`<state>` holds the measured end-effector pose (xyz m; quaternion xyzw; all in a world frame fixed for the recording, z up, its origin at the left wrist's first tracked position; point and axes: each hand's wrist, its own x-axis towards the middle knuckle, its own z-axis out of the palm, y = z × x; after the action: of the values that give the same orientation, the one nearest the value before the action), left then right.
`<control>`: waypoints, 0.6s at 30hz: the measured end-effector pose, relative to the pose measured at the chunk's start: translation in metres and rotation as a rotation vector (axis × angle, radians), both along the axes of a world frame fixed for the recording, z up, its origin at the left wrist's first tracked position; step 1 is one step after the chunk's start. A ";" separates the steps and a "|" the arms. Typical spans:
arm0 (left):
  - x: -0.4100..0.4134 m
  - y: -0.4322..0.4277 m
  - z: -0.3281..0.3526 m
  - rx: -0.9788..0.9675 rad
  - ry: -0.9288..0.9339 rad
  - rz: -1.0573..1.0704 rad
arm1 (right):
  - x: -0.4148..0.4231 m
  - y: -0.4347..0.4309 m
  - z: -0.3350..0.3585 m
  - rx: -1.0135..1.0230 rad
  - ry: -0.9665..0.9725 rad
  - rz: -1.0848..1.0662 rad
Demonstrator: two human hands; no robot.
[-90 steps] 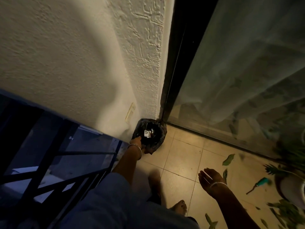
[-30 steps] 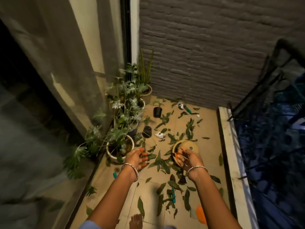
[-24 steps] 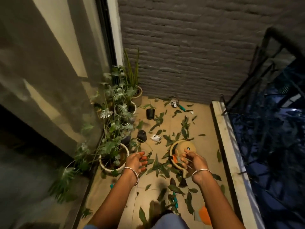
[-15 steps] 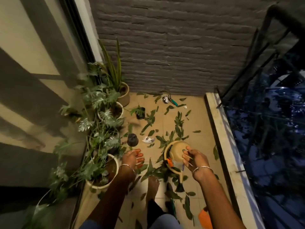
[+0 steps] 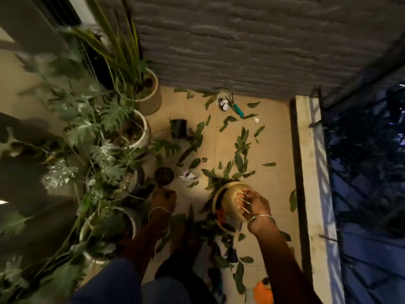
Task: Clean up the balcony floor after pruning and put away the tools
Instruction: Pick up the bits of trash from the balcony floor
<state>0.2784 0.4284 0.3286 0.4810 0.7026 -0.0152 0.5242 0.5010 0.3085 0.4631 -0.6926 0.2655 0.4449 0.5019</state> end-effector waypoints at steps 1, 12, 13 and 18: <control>0.008 0.007 -0.010 0.014 0.033 -0.047 | 0.005 0.009 -0.014 0.003 0.042 -0.023; 0.080 0.067 -0.243 0.096 0.165 -0.533 | 0.057 0.058 -0.257 -0.126 0.151 0.049; 0.086 0.071 -0.263 0.089 0.169 -0.579 | 0.061 0.060 -0.277 -0.129 0.154 0.047; 0.103 0.079 -0.372 0.127 0.207 -0.716 | 0.076 0.079 -0.380 -0.097 0.135 0.087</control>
<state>0.3812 0.5074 -0.0437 0.7237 0.5387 -0.2025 0.3809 0.5773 0.3876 0.0831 -0.6954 0.2897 0.4984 0.4291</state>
